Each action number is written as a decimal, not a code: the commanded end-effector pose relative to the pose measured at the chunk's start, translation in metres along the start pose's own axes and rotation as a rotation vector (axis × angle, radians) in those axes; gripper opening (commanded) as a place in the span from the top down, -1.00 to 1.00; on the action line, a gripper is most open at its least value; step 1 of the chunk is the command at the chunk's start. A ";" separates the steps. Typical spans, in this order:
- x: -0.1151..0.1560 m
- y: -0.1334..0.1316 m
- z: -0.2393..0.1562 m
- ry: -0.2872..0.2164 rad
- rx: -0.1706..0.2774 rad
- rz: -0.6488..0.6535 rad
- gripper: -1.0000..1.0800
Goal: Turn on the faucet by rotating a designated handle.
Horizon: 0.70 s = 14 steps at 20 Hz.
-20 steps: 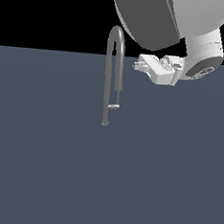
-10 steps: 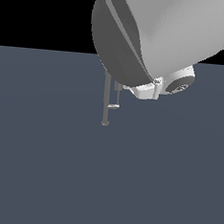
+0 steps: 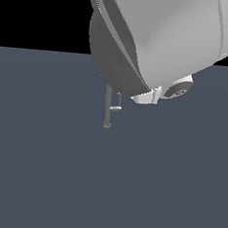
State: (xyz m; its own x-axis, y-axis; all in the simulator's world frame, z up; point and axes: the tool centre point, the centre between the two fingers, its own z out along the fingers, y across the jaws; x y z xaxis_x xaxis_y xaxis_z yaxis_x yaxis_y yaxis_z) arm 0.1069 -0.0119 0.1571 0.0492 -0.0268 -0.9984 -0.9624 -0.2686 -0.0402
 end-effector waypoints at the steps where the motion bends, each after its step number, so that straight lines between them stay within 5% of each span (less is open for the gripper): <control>1: 0.001 0.000 -0.001 -0.008 0.005 0.006 1.00; 14: 0.008 0.002 0.002 -0.038 0.016 0.039 1.00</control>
State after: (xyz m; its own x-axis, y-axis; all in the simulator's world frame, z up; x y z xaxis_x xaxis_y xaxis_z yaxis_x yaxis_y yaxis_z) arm 0.1061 -0.0102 0.1481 0.0010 -0.0001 -1.0000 -0.9676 -0.2523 -0.0009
